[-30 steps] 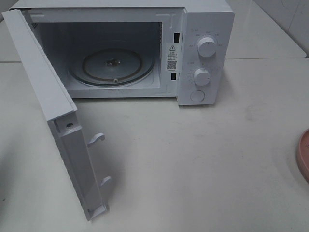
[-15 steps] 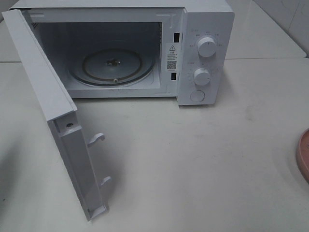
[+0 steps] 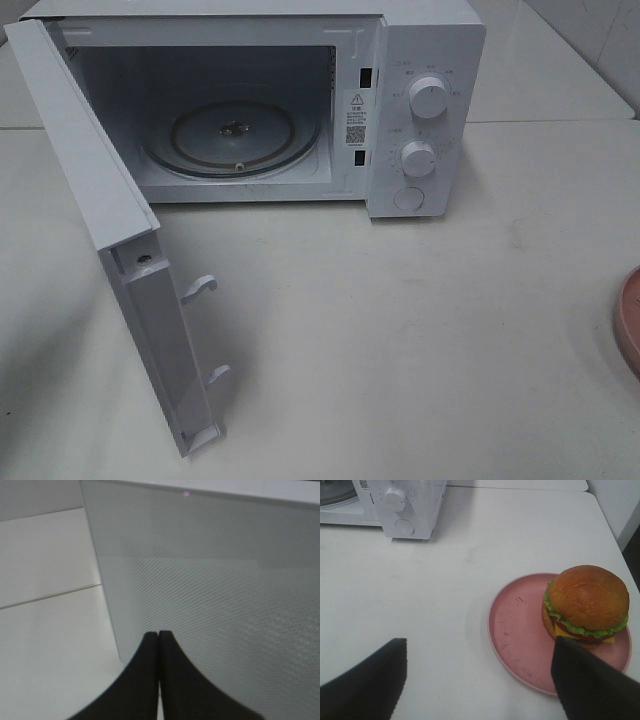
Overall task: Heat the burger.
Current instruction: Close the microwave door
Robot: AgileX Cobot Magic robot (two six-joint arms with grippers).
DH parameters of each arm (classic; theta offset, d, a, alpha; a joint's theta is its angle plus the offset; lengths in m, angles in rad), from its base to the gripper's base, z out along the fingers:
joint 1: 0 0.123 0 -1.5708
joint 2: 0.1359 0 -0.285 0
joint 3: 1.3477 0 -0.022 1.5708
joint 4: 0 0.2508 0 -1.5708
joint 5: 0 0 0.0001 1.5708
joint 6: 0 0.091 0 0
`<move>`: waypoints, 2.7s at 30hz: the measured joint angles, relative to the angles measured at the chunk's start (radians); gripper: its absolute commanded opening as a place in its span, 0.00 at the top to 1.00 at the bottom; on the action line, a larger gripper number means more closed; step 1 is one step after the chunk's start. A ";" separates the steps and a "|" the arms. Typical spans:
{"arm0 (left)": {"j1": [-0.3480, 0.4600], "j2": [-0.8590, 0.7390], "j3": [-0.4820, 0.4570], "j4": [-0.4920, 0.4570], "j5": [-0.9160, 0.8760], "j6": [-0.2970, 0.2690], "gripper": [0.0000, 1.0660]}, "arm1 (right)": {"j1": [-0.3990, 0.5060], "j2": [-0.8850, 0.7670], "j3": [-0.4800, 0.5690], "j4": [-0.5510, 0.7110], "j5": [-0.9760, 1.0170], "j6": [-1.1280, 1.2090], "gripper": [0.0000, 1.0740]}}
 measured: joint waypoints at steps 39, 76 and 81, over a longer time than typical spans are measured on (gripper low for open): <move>-0.588 0.370 -0.245 -0.728 -0.055 0.329 1.00 | 0.000 0.000 0.000 0.000 0.000 0.000 0.29; -0.757 0.680 -0.843 -1.328 0.131 0.821 1.00 | 0.000 0.000 0.000 0.000 0.000 0.000 0.29; -0.760 0.706 -0.892 -1.331 0.203 0.838 1.00 | 0.000 0.000 0.000 0.000 0.000 0.000 0.29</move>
